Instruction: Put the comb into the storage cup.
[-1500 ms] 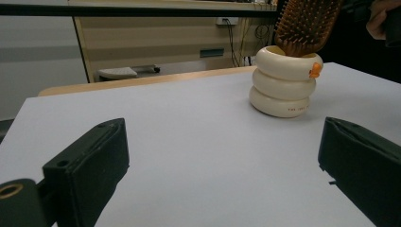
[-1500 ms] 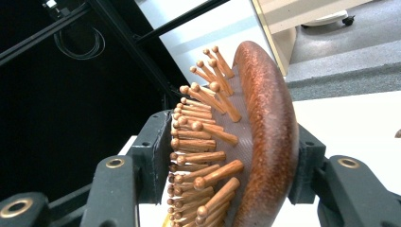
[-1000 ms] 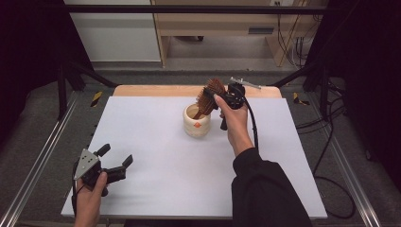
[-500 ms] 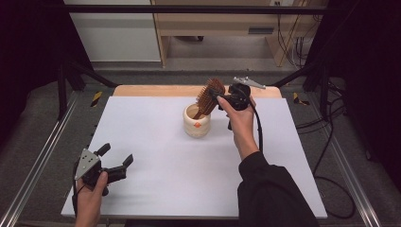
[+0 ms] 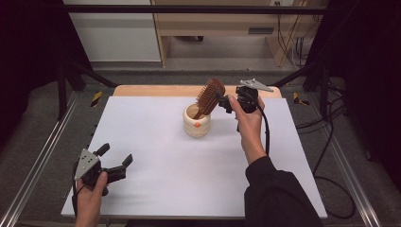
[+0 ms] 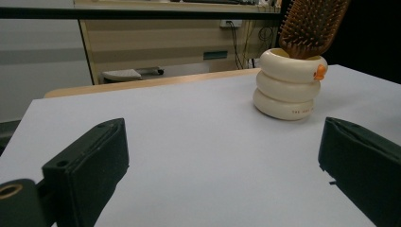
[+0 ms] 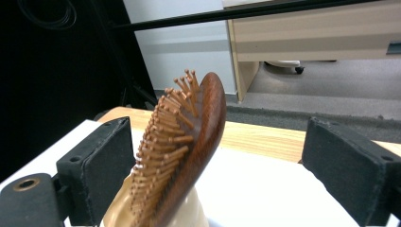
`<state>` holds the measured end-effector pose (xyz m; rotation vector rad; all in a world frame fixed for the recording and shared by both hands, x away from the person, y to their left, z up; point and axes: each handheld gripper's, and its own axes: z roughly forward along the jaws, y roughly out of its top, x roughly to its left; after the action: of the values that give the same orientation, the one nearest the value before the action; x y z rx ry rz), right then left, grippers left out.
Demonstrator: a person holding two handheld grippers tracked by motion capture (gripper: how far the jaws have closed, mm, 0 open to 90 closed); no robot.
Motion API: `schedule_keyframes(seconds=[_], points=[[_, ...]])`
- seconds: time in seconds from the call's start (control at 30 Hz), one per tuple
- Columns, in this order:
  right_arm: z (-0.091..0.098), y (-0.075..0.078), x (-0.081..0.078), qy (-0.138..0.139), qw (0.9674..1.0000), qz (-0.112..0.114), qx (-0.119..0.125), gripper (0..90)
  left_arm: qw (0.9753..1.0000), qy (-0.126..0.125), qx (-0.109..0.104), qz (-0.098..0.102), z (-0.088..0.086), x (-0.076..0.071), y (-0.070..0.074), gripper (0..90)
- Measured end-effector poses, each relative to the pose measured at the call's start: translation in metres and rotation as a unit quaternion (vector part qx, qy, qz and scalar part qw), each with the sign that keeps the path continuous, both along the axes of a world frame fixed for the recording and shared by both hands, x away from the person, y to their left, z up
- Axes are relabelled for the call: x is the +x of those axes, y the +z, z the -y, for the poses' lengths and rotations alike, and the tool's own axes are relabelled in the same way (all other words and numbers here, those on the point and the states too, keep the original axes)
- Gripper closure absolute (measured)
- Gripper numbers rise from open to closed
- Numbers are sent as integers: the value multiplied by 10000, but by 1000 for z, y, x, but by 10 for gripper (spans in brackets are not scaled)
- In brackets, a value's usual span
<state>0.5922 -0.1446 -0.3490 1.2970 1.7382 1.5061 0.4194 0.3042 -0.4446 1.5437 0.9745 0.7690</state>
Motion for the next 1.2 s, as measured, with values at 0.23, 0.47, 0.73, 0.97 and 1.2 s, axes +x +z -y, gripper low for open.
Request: schedule_keyframes(seconds=[0.23, 0.47, 0.73, 0.97, 1.2], points=[[11, -1, -9, -14, 10000, 85, -21, 106, 9999, 40, -108, 22, -4, 0, 1, 27], [23, 6, -16, -18, 9997, 227, 19, 120, 9998, 89, -176, 47, -6, -1, 1, 26], [31, 14, -24, 44, 9992, 386, 67, 118, 9998, 82, -136, 138, -8, -2, 2, 23], [37, 18, -30, 63, 9984, 552, 81, 97, 9998, 108, -164, 98, -8, -2, 1, 21], [37, 20, -36, 59, 9967, 804, -125, 62, 9997, 166, -171, 113, -9, -2, 1, 22]])
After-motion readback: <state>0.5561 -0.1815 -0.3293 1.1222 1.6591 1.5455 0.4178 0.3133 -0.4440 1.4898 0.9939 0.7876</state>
